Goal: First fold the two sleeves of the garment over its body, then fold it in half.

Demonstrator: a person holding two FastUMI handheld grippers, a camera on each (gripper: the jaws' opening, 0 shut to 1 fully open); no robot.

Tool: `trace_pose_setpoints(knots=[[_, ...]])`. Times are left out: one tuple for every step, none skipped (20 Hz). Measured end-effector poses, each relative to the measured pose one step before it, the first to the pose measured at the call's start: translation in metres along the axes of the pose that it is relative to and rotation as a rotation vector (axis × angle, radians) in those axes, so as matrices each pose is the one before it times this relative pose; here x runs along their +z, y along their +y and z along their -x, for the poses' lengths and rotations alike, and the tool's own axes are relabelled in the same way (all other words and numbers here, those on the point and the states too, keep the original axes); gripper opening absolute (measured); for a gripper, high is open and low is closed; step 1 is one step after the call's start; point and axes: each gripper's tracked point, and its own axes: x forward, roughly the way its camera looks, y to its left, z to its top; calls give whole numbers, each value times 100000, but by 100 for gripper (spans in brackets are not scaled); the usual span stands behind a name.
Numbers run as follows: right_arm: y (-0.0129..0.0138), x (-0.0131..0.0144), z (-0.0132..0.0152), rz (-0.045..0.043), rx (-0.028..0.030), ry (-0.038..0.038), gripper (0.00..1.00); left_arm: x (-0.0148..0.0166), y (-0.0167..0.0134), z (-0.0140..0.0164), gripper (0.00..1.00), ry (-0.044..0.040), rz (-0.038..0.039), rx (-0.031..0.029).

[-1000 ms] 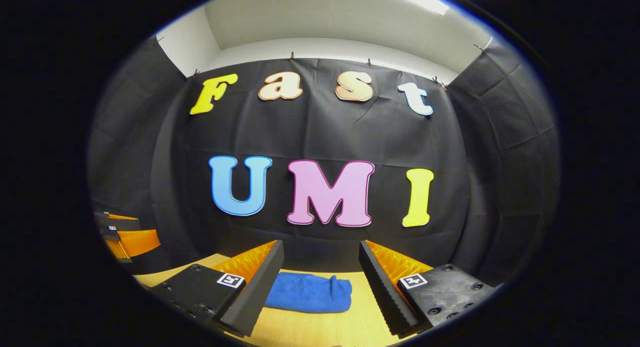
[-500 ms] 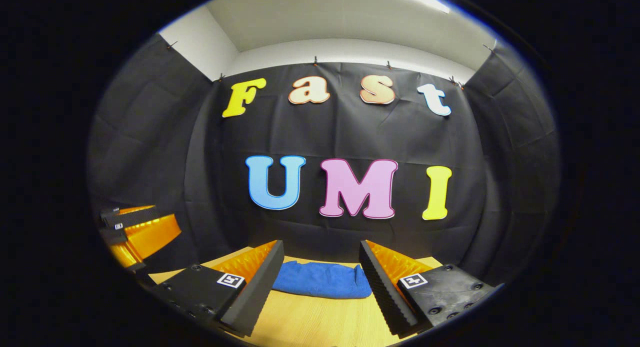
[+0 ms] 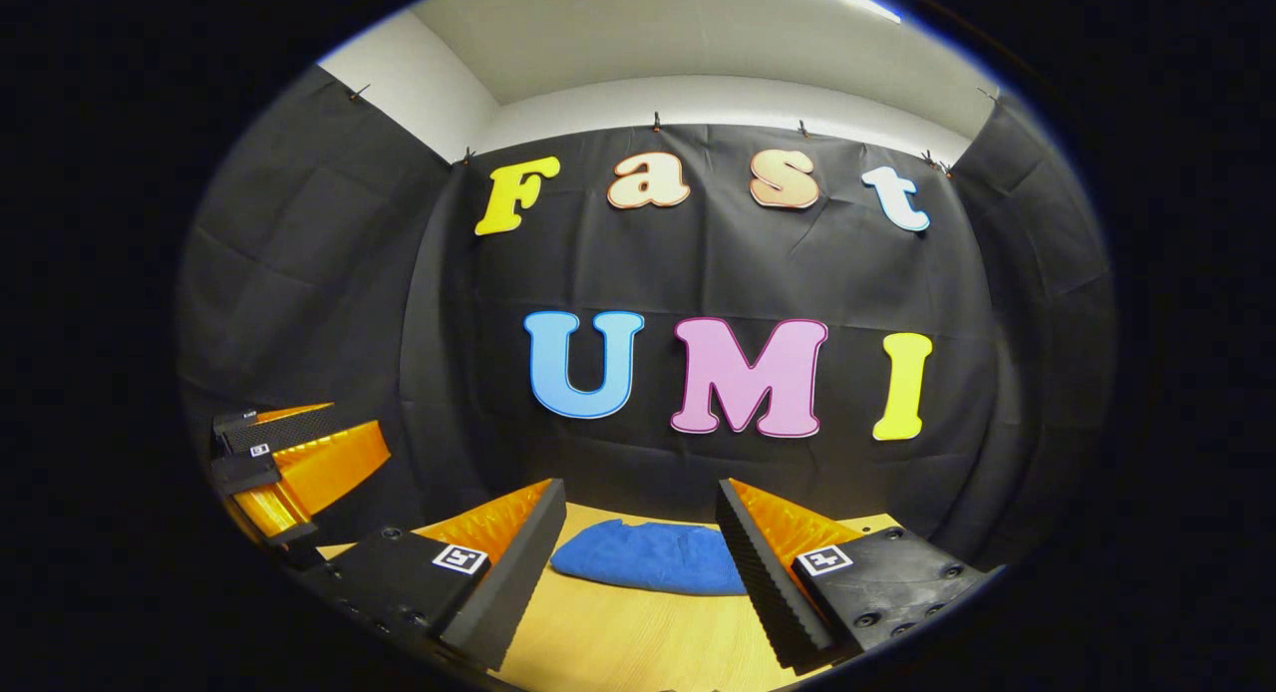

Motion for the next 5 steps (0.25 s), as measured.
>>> trace_pose_setpoints(knots=[[-99, 134, -42, 74, 643, 23, 96, 113, 69, 119, 83, 171, -1010, -86], [24, 195, -150, 537, 432, -38, 96, 233, 165, -63, 84, 263, -593, 665], [-72, -27, -187, 1055, 238, 259, 93, 145, 73, 32, 83, 41, -101, 662], [-13, -205, -245, 937, 452, 516, 96, 177, -38, 34, 83, -2, 202, 286], [134, -191, -325, 473, 866, 574, 96, 94, -11, 155, 83, -227, 169, 11]])
